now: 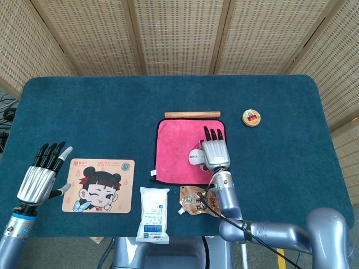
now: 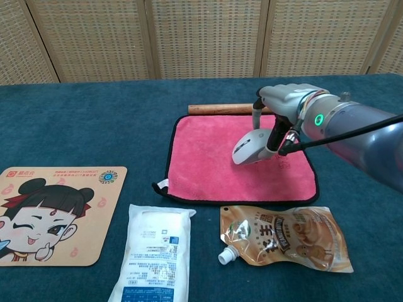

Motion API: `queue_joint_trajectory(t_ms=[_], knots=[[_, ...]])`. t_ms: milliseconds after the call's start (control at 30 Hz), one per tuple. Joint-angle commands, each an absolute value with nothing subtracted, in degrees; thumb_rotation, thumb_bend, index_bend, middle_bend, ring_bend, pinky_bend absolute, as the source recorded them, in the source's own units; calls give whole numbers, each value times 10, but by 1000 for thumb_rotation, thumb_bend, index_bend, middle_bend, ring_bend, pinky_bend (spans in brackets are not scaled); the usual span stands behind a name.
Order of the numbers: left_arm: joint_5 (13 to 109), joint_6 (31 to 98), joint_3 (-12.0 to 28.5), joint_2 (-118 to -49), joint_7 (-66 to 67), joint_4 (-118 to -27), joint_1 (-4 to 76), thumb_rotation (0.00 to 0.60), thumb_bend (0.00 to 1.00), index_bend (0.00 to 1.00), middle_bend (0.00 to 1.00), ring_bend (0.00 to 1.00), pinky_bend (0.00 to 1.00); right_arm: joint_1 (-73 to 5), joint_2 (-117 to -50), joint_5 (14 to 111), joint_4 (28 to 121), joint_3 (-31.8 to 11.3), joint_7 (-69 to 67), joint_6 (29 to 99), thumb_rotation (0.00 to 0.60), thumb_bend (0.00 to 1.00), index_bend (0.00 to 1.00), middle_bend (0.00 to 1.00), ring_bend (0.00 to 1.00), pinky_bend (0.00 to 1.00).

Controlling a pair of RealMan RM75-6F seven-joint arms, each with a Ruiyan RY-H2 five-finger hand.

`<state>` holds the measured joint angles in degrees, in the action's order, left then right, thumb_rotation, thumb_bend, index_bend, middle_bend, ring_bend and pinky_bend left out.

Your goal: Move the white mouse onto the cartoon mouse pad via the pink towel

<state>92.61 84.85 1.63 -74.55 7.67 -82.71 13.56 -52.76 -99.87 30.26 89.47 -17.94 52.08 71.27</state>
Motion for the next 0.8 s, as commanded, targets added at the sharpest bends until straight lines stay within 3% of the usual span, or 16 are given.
queue_joint_trajectory(t_ms=[33,800], knots=[[925,848,17,-746,78,-827,136,600,33,0,0,0,0,-530,-1004,304,895,-179,518,711,600,361,593,16,0,0],[921,844,18,-745,81,-826,135,600,34,0,0,0,0,-550,-1055,309,857,-186,498,693,600,353,590,9,0,0]])
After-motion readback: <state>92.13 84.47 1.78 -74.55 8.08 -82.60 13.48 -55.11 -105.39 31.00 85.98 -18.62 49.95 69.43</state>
